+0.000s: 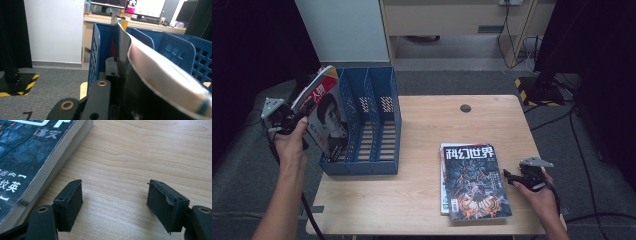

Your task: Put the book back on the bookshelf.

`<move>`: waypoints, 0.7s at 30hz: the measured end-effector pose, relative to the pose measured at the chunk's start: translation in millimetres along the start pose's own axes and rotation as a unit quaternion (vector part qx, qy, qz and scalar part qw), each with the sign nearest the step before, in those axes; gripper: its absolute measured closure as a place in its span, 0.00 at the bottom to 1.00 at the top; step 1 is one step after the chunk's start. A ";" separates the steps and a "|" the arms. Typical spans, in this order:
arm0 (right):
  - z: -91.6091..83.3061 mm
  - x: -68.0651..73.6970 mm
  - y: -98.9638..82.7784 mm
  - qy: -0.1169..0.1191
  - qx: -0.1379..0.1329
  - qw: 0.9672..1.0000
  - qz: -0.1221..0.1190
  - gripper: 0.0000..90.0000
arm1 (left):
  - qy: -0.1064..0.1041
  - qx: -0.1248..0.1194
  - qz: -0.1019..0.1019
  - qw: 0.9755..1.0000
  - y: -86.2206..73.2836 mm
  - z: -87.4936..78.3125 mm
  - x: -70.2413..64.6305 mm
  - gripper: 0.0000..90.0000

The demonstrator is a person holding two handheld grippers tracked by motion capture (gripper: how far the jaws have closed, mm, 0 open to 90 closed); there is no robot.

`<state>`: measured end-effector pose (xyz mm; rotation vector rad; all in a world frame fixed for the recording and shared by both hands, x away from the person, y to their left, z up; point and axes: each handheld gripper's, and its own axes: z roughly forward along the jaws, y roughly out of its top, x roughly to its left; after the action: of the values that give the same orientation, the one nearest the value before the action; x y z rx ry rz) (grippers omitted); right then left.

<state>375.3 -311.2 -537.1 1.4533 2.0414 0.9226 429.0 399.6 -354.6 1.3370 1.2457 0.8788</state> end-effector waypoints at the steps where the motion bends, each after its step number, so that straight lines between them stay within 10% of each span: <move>1: -0.1 0.1 0.0 0.000 0.001 1.000 0.001 0.32 | 0.000 0.000 0.001 1.000 -0.9 0.4 0.0 0.95; 21: -0.3 0.5 -0.1 0.000 0.001 1.000 0.002 0.32 | 0.007 -0.003 -0.015 1.000 -9.6 -3.0 13.6 0.95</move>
<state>374.9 -310.8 -537.0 1.4583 2.0419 0.9220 426.9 412.5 -365.4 1.3072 1.2692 0.8712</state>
